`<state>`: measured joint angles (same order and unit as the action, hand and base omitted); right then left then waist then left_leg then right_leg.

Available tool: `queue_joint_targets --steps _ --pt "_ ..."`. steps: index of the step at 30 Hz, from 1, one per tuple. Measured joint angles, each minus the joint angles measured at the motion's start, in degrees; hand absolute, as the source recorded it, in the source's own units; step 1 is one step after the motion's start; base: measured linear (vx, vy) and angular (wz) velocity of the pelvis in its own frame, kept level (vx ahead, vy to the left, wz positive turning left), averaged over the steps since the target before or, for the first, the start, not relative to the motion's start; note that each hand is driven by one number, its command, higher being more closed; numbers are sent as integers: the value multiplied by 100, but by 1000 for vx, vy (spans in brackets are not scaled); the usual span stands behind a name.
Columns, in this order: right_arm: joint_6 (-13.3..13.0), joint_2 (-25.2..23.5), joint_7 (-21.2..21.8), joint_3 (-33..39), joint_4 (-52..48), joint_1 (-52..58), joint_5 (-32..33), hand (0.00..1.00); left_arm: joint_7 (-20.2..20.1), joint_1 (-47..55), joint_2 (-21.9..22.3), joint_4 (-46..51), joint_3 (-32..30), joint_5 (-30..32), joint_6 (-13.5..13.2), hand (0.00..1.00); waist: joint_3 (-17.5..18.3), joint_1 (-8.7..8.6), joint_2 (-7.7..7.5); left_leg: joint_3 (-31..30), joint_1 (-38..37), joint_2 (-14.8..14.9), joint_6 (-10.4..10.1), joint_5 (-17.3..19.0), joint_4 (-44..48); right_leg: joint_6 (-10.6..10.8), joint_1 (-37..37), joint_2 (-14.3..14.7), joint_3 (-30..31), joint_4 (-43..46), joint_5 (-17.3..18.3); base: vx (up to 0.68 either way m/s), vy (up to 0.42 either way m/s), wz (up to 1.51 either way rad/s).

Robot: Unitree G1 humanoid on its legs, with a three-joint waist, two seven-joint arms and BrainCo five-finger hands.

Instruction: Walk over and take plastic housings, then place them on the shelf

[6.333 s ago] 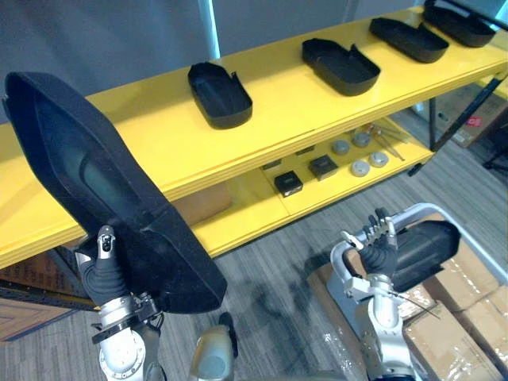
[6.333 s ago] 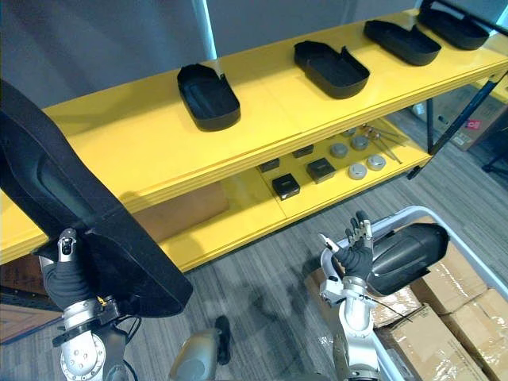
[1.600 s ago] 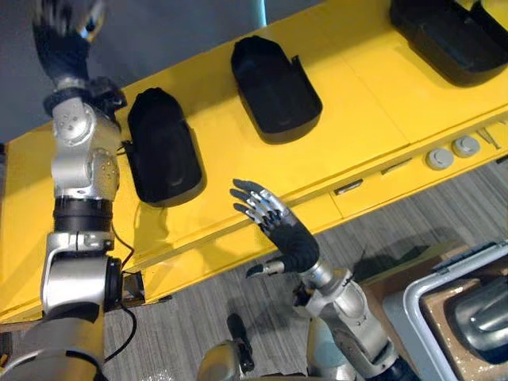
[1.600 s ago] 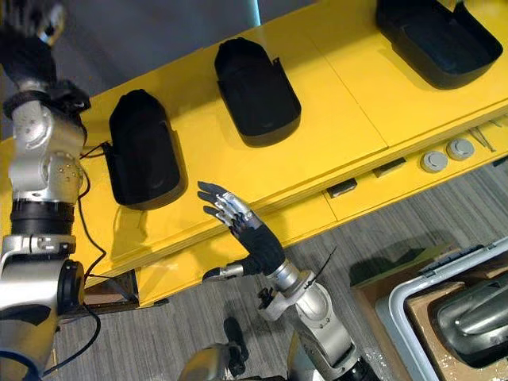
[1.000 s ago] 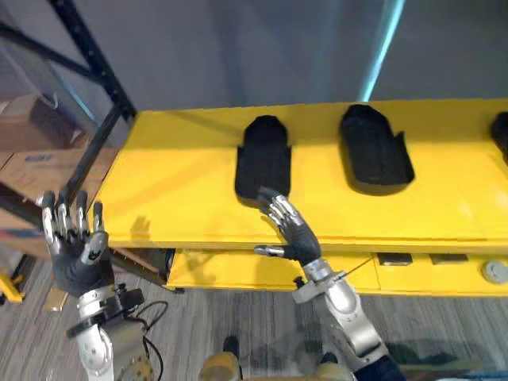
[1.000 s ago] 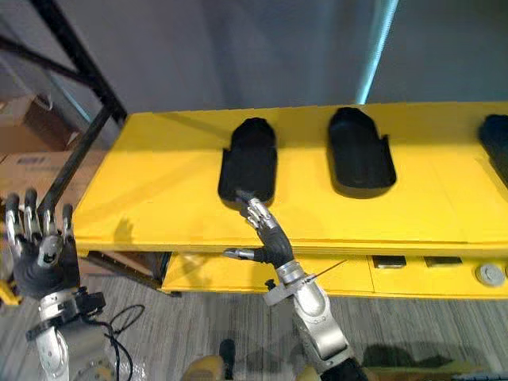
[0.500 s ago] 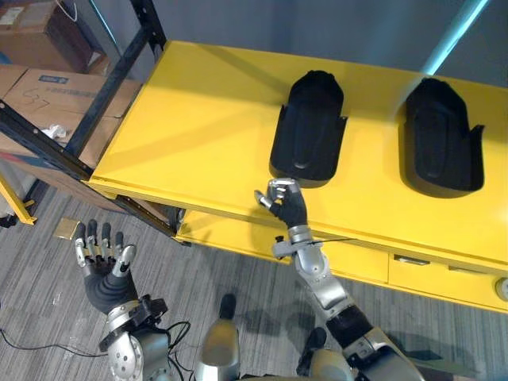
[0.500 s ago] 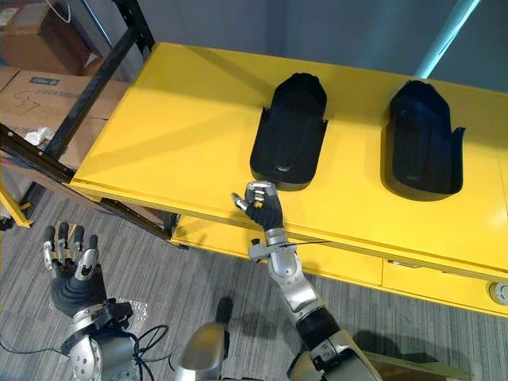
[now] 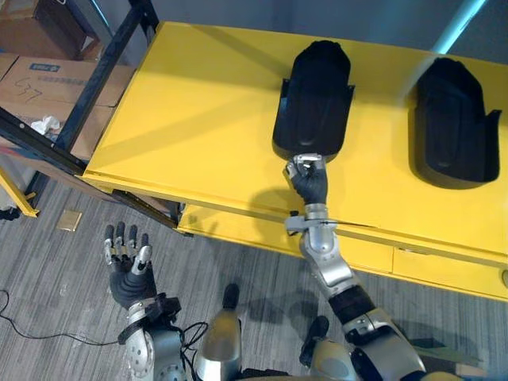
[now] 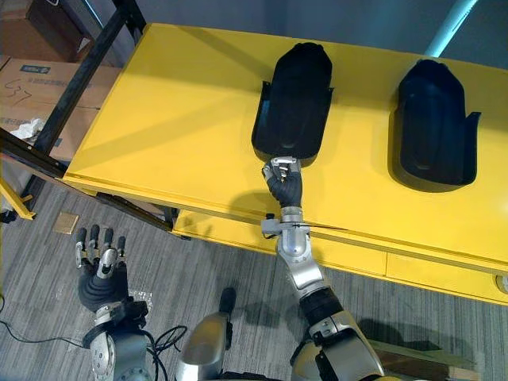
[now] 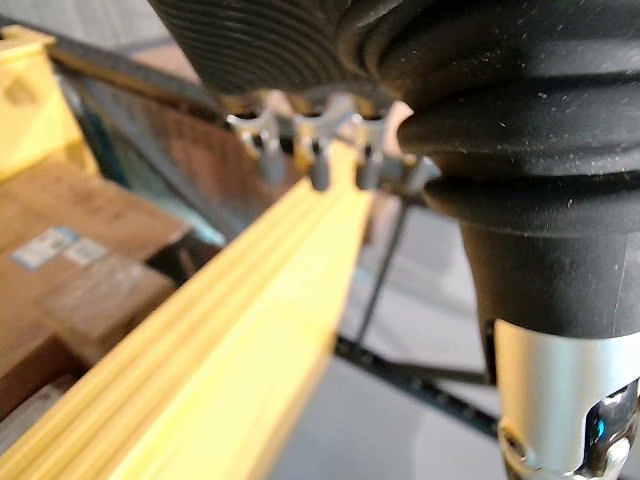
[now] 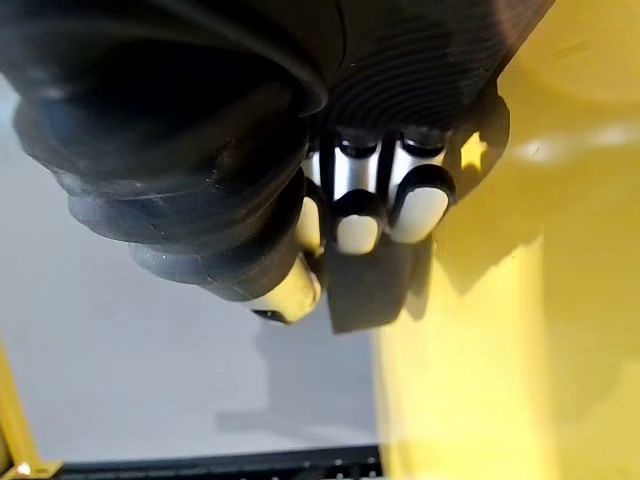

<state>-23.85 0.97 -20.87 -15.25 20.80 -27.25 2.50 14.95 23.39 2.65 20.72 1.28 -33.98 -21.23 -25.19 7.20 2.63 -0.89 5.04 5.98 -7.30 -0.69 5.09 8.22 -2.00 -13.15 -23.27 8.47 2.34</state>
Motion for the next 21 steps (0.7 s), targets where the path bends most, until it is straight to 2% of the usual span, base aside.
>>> queue_joint_targets --steps 2,3,5,10,11,12,13,14,16,21 --pt "5 -10 83 0 0 0 1 100 -4 0 1 -8 6 1 0 0 0 -11 0 3 -42 3 -6 -44 -80 1 1 2 1 5 0 0 -11 -2" --pt "17 -16 98 -6 -1 2 -12 0 -8 1 1 -30 6 1 0 0 0 -10 0 22 -72 9 -7 -45 -94 0 -1 4 19 7 0 0 -20 -6" --pt "96 -11 124 -1 -161 97 -7 0 -32 1 1 -99 15 6 0 0 0 -12 0 77 -126 14 -9 -61 -155 0 2 3 62 4 0 4 -13 -10" --pt "183 109 224 -42 -2151 1419 -142 0 -51 48 0 -161 61 117 -3 0 33 -81 -53 369 -374 54 -17 -71 -394 39 7 43 316 -124 -32 44 -12 -27" --pt "183 194 290 -37 -2832 1908 -138 0 -49 56 -9 -158 114 183 -29 0 147 -214 -123 500 -450 65 -18 -69 -494 68 20 73 436 -241 -79 89 0 -43" --pt "183 221 344 -8 -3062 2092 -134 0 -46 52 -10 -158 149 271 -31 0 198 -274 -171 591 -476 74 -25 -61 -523 75 35 81 487 -290 -105 97 1 -63" --pt "184 328 384 90 -3386 2410 -145 0 -39 36 -33 -156 237 403 -35 0 335 -371 -287 788 -547 106 -42 -25 -584 58 79 133 675 -418 -182 132 4 -77" --pt "190 392 396 251 -3604 2714 -155 0 161 45 -32 -174 311 561 -22 0 466 -459 -402 988 -619 147 -60 45 -586 55 103 196 876 -534 -253 111 0 -83" --pt "189 400 375 647 -3903 3235 -121 0 254 337 0 -206 334 584 -34 0 600 -482 -498 1289 -790 196 -87 126 -580 53 88 253 1132 -633 -308 111 -4 -80" --pt "195 273 254 1178 -4030 4209 31 0 489 767 6 -264 460 565 38 0 821 -529 -504 2071 -1275 332 -186 375 -491 15 101 430 1901 -663 -413 3 12 -82"
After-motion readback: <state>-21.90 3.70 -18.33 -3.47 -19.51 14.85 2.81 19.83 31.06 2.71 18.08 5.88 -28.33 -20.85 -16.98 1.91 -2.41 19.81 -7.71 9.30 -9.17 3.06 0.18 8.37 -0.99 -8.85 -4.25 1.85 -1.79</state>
